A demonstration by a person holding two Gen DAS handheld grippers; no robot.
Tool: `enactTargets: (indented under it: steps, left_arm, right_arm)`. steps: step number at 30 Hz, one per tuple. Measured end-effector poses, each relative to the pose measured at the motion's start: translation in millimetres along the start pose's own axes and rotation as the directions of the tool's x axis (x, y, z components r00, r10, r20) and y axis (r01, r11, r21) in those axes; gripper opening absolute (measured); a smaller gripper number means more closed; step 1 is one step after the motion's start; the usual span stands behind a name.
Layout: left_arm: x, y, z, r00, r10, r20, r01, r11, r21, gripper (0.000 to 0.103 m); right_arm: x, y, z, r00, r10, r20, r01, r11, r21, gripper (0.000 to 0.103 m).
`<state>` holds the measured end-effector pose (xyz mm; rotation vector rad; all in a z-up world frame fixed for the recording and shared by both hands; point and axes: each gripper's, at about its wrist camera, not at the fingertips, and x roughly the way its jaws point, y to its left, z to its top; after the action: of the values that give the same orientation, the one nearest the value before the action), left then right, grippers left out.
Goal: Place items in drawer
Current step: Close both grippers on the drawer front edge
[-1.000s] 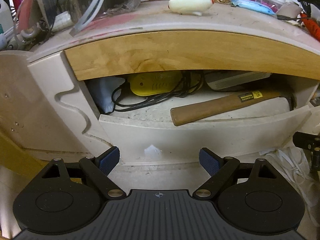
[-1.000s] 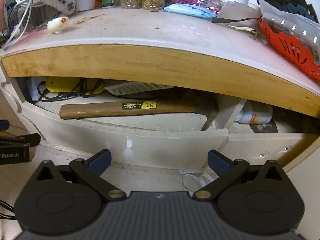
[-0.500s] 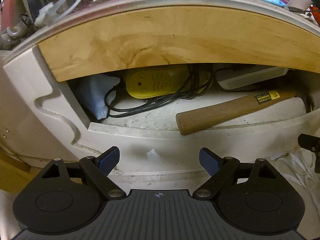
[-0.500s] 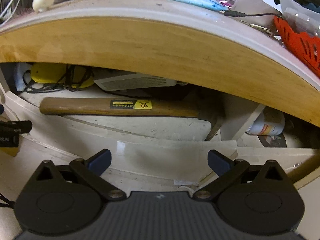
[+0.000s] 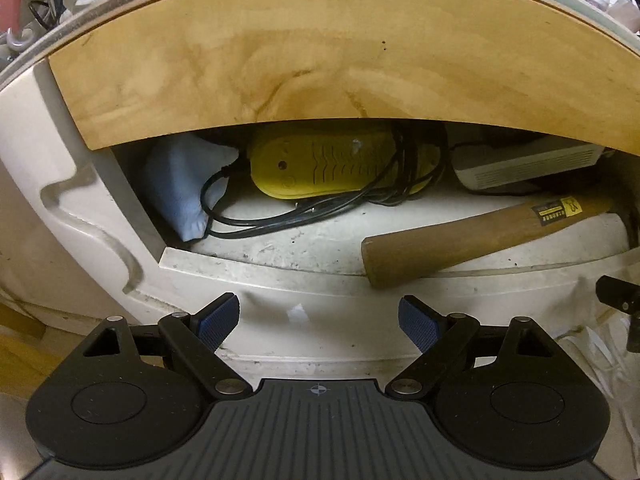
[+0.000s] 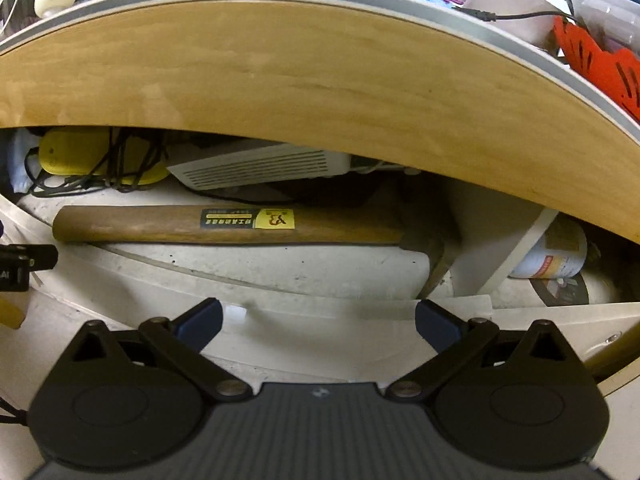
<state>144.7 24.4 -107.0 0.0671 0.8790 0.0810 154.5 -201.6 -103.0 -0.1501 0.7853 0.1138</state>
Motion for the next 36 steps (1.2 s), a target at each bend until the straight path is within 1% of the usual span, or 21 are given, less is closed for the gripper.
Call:
enactTargets:
  steps: [6, 11, 15, 17, 18, 21, 23, 25, 28, 31, 34, 36]
  left_arm:
    - [2.1, -2.6, 1.1, 1.0, -0.009, -0.013, 0.009, 1.0, 0.03, 0.088]
    - [4.6, -6.6, -3.1, 0.999, -0.007, -0.035, 0.01, 0.996, 0.09, 0.088]
    - [5.2, -9.6, -7.3, 0.999, 0.012, -0.031, -0.006, 0.984, 0.177, 0.088]
    - [5.4, -11.5, -8.7, 0.999, 0.022, -0.028, -0.014, 0.97, 0.241, 0.088]
    - [5.3, -12.4, -9.8, 0.999, 0.029, -0.022, -0.022, 0.959, 0.284, 0.088]
    - [5.1, -14.9, -13.4, 0.999, 0.05, 0.001, -0.046, 0.911, 0.409, 0.088]
    - [4.9, -16.6, -15.8, 0.998, 0.061, 0.018, -0.062, 0.87, 0.488, 0.088]
    - [4.9, -18.2, -18.4, 0.997, 0.071, 0.037, -0.08, 0.823, 0.562, 0.088]
    - [5.5, -20.0, -23.9, 0.994, 0.081, 0.076, -0.111, 0.747, 0.655, 0.088]
    - [7.7, -22.0, -30.3, 0.99, 0.087, 0.108, -0.139, 0.661, 0.737, 0.088]
    - [10.4, -23.8, -36.7, 0.989, 0.078, 0.126, -0.148, 0.583, 0.799, 0.088]
    - [13.2, -23.8, -39.3, 0.988, 0.075, 0.135, -0.154, 0.535, 0.831, 0.088]
  right_arm:
    - [-0.5, 1.0, -2.8, 1.0, -0.001, -0.001, 0.001, 0.997, -0.073, 0.103]
    - [-0.9, 1.8, -5.2, 1.0, -0.002, -0.002, 0.001, 0.991, -0.134, 0.103]
    - [-1.2, 2.5, -7.1, 1.0, -0.002, -0.002, 0.002, 0.983, -0.182, 0.103]
    - [-1.4, 2.9, -8.0, 1.0, -0.003, -0.003, 0.002, 0.979, -0.206, 0.103]
    - [-1.5, 3.0, -8.5, 1.0, -0.003, -0.003, 0.002, 0.976, -0.218, 0.103]
    - [-1.4, 4.2, -10.8, 1.0, -0.007, -0.003, 0.006, 0.958, -0.288, 0.103]
    - [5.4, 15.9, -7.0, 1.0, -0.007, 0.002, 0.007, 0.931, -0.366, 0.103]
    - [5.5, 20.2, -10.4, 1.0, -0.001, 0.003, 0.002, 0.896, -0.444, 0.103]
    - [6.6, 25.5, -16.9, 1.0, 0.008, 0.004, -0.004, 0.829, -0.56, 0.103]
    - [9.8, 27.9, -24.2, 1.0, 0.005, 0.007, 0.001, 0.753, -0.658, 0.103]
    - [13.5, 29.5, -31.3, 1.0, -0.007, 0.017, 0.018, 0.669, -0.743, 0.103]
    - [15.4, 30.2, -33.2, 1.0, -0.012, 0.021, 0.023, 0.626, -0.779, 0.102]
